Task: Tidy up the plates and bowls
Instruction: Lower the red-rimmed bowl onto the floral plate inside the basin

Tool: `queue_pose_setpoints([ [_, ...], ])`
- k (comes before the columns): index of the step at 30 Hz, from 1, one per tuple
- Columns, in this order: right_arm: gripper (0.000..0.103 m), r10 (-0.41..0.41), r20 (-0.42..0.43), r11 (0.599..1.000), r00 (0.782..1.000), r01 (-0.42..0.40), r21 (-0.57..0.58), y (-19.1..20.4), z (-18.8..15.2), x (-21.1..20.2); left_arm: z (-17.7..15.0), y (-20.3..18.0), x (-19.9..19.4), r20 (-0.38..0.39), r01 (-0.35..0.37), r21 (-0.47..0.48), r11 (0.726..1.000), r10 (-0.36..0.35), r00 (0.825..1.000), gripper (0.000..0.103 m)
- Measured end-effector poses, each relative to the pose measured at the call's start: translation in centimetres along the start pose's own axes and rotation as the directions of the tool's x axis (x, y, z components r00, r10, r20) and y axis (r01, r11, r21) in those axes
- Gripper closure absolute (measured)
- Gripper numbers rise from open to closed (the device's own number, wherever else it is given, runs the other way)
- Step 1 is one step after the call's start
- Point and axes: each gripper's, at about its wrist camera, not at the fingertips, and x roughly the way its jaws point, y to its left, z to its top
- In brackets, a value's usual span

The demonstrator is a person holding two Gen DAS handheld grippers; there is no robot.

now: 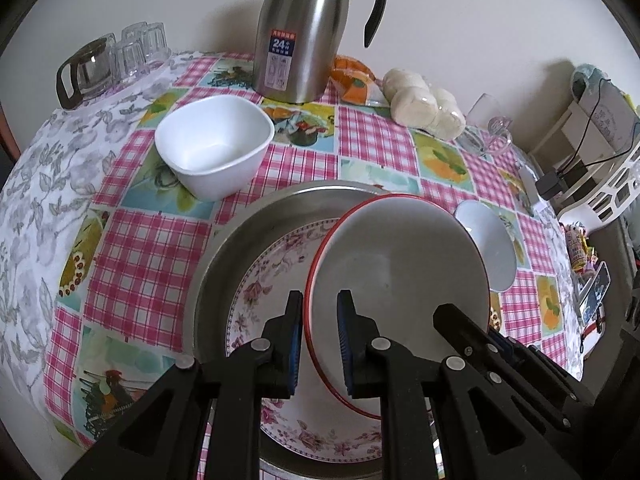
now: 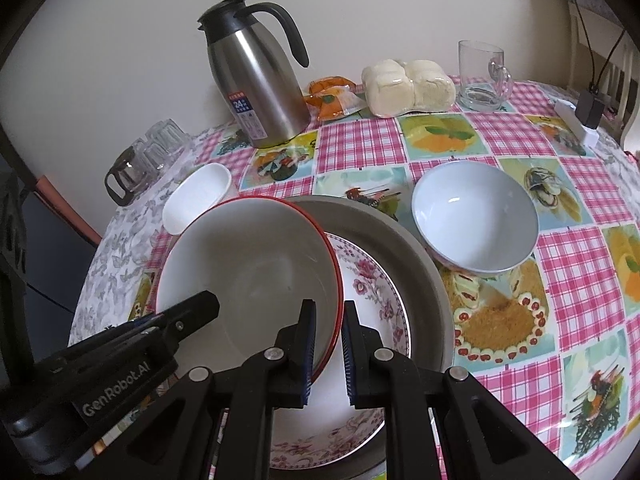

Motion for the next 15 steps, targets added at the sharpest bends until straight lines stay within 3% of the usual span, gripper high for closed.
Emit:
queue_pose_setpoints([
  [15,0.087,0.000,-0.032,1.000,0.999,0.000,0.000,0.2,-0.3,1.3,-0.1,0.4,1.2,-0.038,-0.021,-0.018,1.000,0.020,0.999,0.083],
])
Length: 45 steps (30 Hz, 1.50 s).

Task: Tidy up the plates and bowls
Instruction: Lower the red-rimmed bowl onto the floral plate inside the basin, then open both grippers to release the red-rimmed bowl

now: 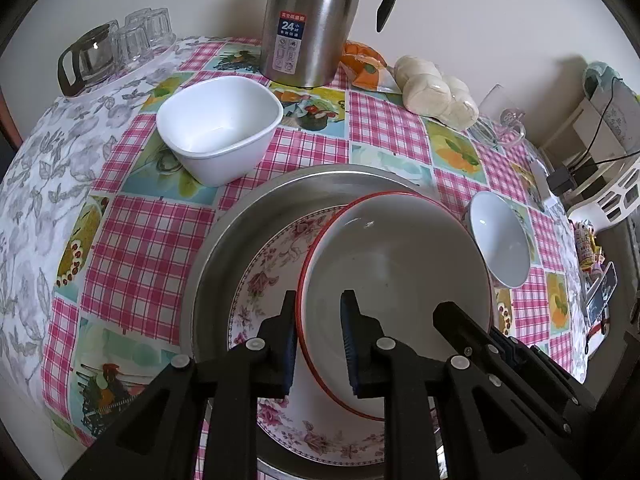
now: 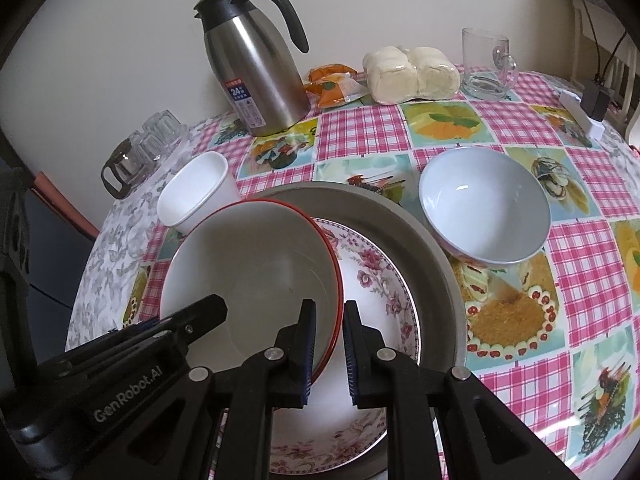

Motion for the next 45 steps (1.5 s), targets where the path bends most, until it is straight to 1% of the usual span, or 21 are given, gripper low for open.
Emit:
queue_pose_setpoints([
  [5,0.087,0.002,0.000,1.000,1.000,-0.002,0.000,0.1,0.0,0.0,0.0,0.0,0.1,-0.002,0.001,-0.005,1.000,-0.001,1.000,0.082],
  [7,0.086,0.002,0.001,1.000,1.000,-0.002,0.002,0.1,0.1,0.0,0.0,0.1,0.1,-0.006,0.006,-0.010,1.000,-0.006,1.000,0.079],
  [10,0.085,0.004,-0.001,1.000,1.000,-0.004,0.002,0.1,0.2,0.1,0.1,0.3,0.2,-0.012,0.020,-0.021,1.000,-0.020,1.000,0.078],
  [15,0.083,0.030,-0.003,0.999,1.000,-0.030,0.023,-0.3,0.3,0.2,0.2,1.0,0.3,-0.022,0.062,-0.061,0.996,-0.064,0.998,0.078],
  [27,0.083,0.032,0.010,0.999,0.999,-0.032,0.026,-0.2,0.4,0.3,0.2,1.3,0.1,-0.018,0.073,-0.077,0.994,-0.075,0.997,0.076],
  [34,0.083,0.038,0.006,0.999,0.999,-0.038,0.034,-0.3,0.6,0.4,0.4,1.6,0.1,-0.021,0.065,-0.091,0.994,-0.067,0.998,0.074],
  [45,0.083,0.020,0.016,0.999,1.000,-0.021,0.031,-0.5,0.7,-0.2,0.6,1.7,-0.8,0.001,0.059,-0.088,0.994,-0.059,0.998,0.073],
])
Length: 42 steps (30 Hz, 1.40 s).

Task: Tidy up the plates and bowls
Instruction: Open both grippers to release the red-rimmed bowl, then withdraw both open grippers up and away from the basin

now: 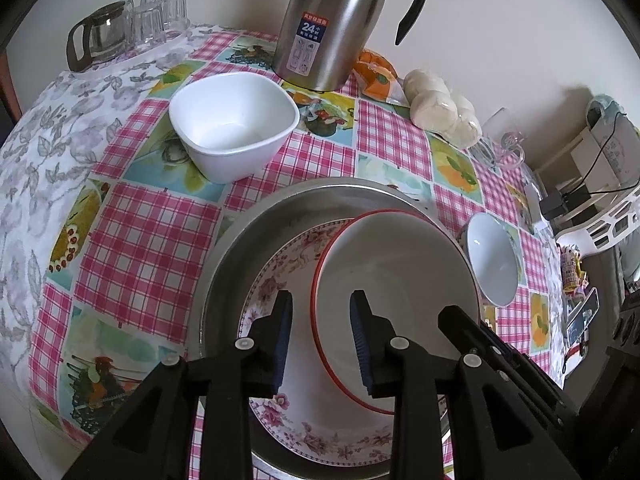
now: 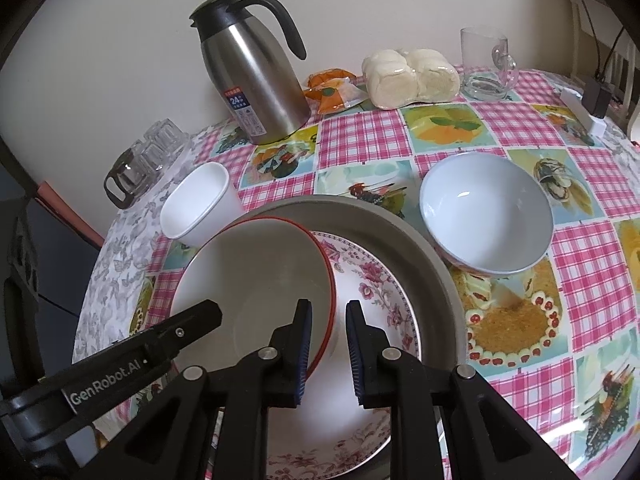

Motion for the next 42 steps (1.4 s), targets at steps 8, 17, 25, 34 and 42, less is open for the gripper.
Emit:
queue_pose_setpoints([
  [8,0.077,-0.014,0.023,1.000,1.000,0.014,0.005,-0.3,0.4,-1.0,0.2,0.0,-1.4,0.039,-0.013,0.006,1.000,0.013,0.999,0.058],
  [17,0.036,-0.038,0.043,0.999,0.998,0.039,-0.006,-0.2,0.6,-1.6,0.8,1.3,-2.5,0.068,-0.072,-0.048,0.996,0.075,0.995,0.039],
  [25,0.020,-0.050,0.041,0.999,0.998,0.050,0.005,-0.6,0.6,-1.4,0.8,2.1,-2.6,0.082,-0.124,-0.080,0.989,0.131,0.988,0.021],
  [34,0.003,-0.051,0.049,0.999,0.997,0.051,-0.002,-0.6,0.5,-1.3,0.8,2.8,-2.7,0.100,-0.161,-0.102,0.982,0.171,0.980,0.014],
  [42,0.000,-0.055,0.060,0.998,0.997,0.056,-0.009,-0.5,0.5,-1.5,0.9,3.2,-2.8,0.113,-0.176,-0.119,0.977,0.189,0.975,0.013],
])
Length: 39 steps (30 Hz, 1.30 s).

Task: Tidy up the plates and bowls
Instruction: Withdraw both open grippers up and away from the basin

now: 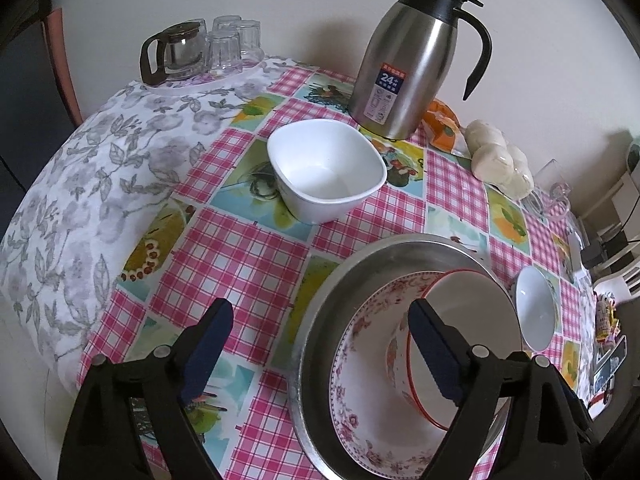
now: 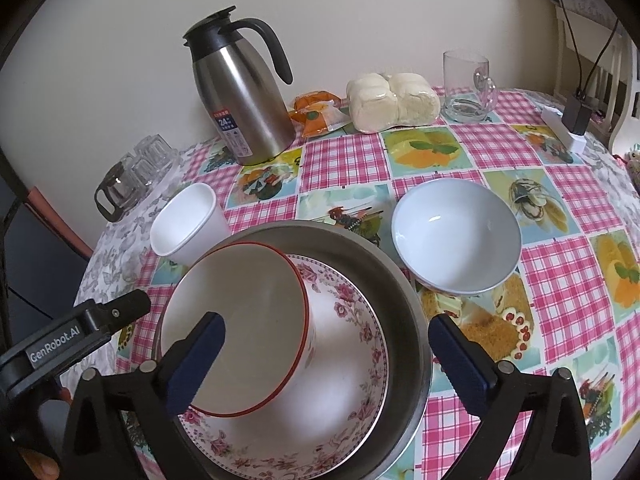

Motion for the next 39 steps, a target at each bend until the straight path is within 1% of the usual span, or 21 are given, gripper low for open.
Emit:
queue_pose_setpoints([
  [5,0.000,-0.002,0.001,1.000,1.000,0.002,-0.001,0.0,0.0,0.0,0.1,0.3,0.0,0.007,-0.003,-0.015,1.000,0.003,1.000,0.013],
  [9,0.000,0.001,0.008,1.000,1.000,-0.001,-0.007,0.1,0.0,-0.1,0.4,0.5,-0.3,0.034,0.002,-0.013,1.000,-0.001,0.999,0.012],
  [12,0.000,0.005,0.015,1.000,1.000,-0.005,-0.010,0.2,-0.1,-0.2,0.5,0.4,-0.4,0.048,0.001,-0.008,1.000,0.000,0.999,0.002],
  [16,0.000,0.007,0.020,1.000,1.000,-0.006,-0.013,0.3,-0.1,-0.3,0.7,0.5,-0.5,0.061,-0.001,-0.001,1.000,0.001,0.998,0.002],
  [24,0.000,-0.020,0.033,1.000,0.999,0.020,0.002,0.0,-0.1,-0.6,1.0,1.0,-0.3,0.065,0.009,-0.013,1.000,-0.008,0.998,0.001],
  [28,0.000,-0.026,0.041,1.000,0.999,0.026,-0.004,0.2,0.0,-1.0,1.4,1.2,-0.3,0.081,0.010,-0.012,1.000,-0.009,0.997,0.001],
  [33,0.000,-0.014,0.063,1.000,0.998,0.016,-0.022,0.7,0.1,-1.6,2.2,1.8,-0.3,0.119,0.008,-0.024,1.000,-0.005,0.993,0.001],
  [36,0.000,-0.026,0.097,0.999,0.995,0.029,-0.033,1.2,0.3,-2.1,3.0,2.5,-0.3,0.163,0.014,-0.047,0.999,-0.006,0.987,0.001],
  [39,0.000,-0.029,0.115,0.998,0.993,0.034,-0.045,1.8,0.6,-2.5,3.5,3.1,-0.3,0.188,0.020,-0.060,0.998,-0.008,0.982,0.001],
])
